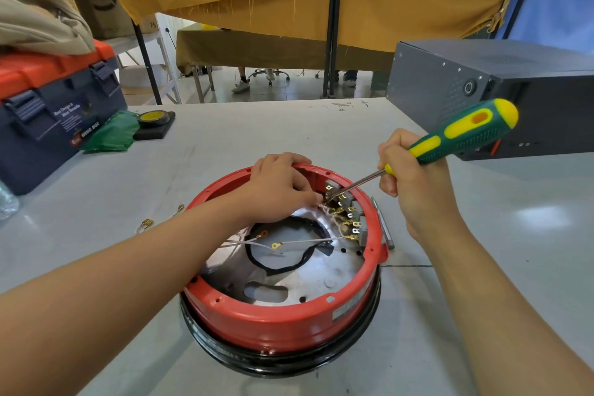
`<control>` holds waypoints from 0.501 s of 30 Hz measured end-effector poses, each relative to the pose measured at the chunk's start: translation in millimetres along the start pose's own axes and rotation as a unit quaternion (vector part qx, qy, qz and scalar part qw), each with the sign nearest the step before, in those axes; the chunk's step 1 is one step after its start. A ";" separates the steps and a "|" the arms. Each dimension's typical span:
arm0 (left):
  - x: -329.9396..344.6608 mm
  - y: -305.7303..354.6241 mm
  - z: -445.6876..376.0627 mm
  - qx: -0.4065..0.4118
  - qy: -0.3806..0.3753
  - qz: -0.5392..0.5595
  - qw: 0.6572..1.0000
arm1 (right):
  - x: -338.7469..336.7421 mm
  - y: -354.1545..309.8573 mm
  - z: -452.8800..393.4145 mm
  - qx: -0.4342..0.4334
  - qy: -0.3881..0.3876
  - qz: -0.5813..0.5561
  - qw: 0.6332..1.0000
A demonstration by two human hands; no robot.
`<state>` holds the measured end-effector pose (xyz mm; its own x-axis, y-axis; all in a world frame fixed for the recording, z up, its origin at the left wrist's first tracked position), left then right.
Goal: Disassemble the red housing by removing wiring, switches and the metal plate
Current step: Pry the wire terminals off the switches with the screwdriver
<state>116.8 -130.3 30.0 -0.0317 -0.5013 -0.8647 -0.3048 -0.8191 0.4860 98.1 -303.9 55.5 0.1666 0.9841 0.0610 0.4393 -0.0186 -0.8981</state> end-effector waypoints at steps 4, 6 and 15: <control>-3.4 2.9 2.5 -0.002 0.003 0.038 0.999 | -5.2 -5.6 0.6 -0.016 0.025 -0.016 0.999; -3.5 2.2 2.8 -0.005 0.001 0.049 0.999 | -11.6 -8.2 0.0 -0.016 0.043 -0.064 0.997; -7.8 -1.0 4.0 -0.006 -0.003 0.167 0.986 | -16.4 -10.1 1.8 -0.032 0.082 -0.087 0.992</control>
<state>113.6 -124.5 35.7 -0.1342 -0.7423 -0.6565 -0.2644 -0.6117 0.7456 89.3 -319.5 62.8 0.2229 0.9314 0.2877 0.5279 0.1328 -0.8389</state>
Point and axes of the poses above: each hand's wrist, its own z-axis away from the middle knuckle, its own x-axis out of the palm, y = z × x, the point moved 8 cm from there along -z, towards the middle knuckle, and after that the axes turned 3 degrees about y, right-handed, at the moved point
